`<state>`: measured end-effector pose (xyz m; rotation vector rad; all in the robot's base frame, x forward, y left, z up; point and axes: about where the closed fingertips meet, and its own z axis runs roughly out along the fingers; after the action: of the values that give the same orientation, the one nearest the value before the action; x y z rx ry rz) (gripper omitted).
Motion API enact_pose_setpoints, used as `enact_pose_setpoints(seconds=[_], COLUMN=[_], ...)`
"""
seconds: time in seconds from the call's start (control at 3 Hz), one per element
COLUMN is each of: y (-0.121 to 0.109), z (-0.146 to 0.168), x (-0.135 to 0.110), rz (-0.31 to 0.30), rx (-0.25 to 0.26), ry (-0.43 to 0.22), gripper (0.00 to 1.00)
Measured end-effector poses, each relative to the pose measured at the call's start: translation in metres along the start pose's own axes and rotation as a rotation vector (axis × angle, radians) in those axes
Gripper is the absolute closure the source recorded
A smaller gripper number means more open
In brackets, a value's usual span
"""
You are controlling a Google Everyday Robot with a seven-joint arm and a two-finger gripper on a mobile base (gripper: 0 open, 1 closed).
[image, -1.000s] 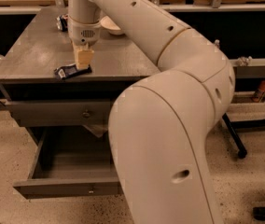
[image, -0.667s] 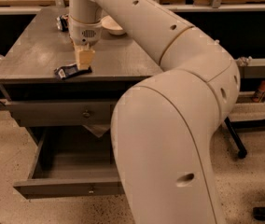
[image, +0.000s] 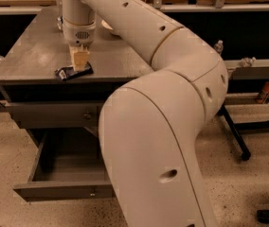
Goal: Place rxbar blueberry into middle drawer
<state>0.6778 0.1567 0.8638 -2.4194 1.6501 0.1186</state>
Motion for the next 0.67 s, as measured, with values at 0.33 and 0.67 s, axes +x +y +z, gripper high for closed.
enact_pose_setpoints(seconds=[0.33, 0.67], y=[-0.0036, -0.0044], z=[0.0117, 0.0157], x=[-0.0057, -0.0076], rz=[-0.007, -0.008], rx=[-0.003, 0.007], ry=[0.015, 0.027], gripper=[0.16, 0.00])
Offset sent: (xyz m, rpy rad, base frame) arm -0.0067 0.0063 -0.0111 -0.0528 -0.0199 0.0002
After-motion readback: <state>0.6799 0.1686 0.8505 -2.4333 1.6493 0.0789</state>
